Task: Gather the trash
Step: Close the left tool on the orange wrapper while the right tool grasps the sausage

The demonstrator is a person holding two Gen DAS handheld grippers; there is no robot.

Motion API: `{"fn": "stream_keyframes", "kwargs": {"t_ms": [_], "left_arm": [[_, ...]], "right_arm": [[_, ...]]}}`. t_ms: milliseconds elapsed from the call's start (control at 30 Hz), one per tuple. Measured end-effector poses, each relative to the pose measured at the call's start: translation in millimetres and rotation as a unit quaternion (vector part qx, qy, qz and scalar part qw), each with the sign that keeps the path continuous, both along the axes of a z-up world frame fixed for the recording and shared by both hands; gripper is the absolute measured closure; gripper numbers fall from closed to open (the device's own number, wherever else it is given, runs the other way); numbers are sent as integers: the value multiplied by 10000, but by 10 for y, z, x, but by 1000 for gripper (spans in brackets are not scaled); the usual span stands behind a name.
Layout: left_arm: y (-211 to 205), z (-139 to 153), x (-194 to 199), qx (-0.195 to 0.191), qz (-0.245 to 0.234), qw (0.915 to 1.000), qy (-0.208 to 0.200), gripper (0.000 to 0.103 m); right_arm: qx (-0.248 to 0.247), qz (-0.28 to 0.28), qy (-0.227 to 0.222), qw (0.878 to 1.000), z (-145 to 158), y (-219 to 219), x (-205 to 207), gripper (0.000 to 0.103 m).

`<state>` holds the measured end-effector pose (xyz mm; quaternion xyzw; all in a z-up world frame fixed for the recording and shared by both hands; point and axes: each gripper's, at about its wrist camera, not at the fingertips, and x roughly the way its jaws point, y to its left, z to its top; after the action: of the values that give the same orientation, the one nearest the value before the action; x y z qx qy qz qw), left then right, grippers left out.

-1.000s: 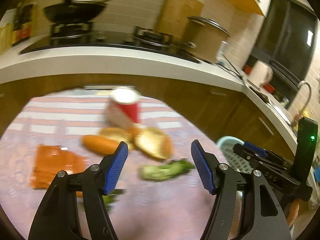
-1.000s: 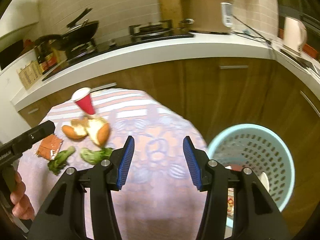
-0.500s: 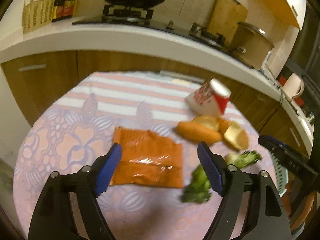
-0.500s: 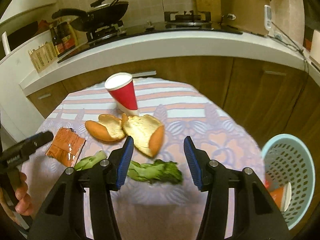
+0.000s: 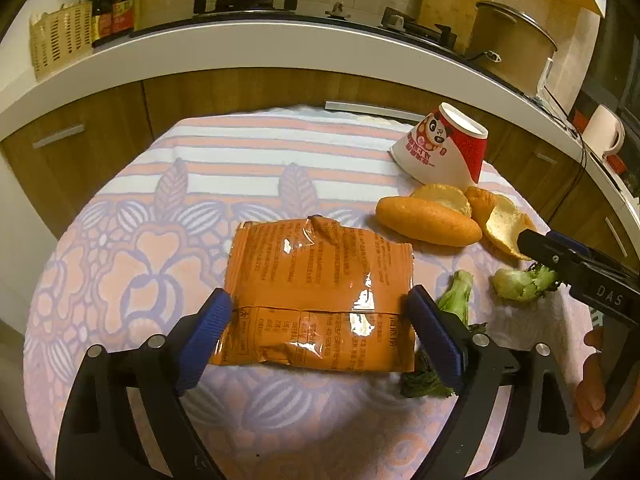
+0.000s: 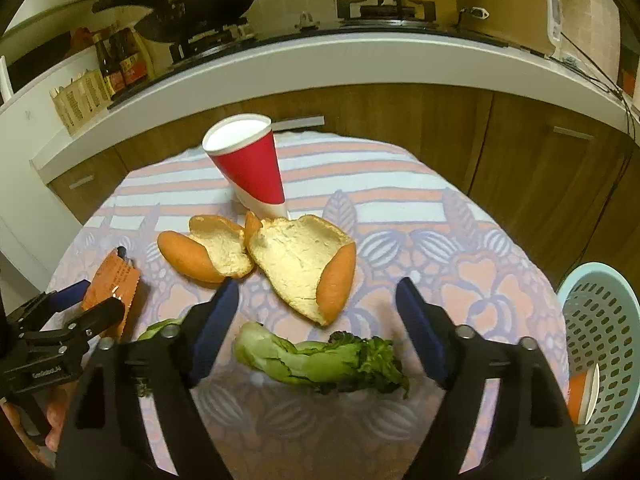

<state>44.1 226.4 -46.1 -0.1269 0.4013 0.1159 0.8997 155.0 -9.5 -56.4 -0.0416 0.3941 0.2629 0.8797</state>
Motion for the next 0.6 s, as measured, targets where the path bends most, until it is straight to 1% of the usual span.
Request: {"fn": "stream_keyframes", "kwargs": {"t_ms": [100,167,233,300,333,400,600], "left_arm": [[-38,-22,40,177,45,9998,94,17],[-62,-29,51,317,87,9994,141,21],[-74,-32,50,408,112,9990,154,28],[-86,-29,41,472,124,9987,137,32],[-81,-26,36,479,123,9987,123,39],[-70,-12,15,376,79,9993,20,45],[-15,8,-18,224,179,9995,-124,55]], "right_arm": [[-132,-15,89,9999,-44,65,58,25],[-207,-16,159,9997,-69,107,93,25],[-233,16,222,9995,-94,150,122,25],[-291,41,262,9992,-125,195,138,25],[-320,40,259,9991,-140,208,141,25],[-373,32,252,9990,-169,232,150,25],[-445,-38,226,9987,-197,261,198,25]]}}
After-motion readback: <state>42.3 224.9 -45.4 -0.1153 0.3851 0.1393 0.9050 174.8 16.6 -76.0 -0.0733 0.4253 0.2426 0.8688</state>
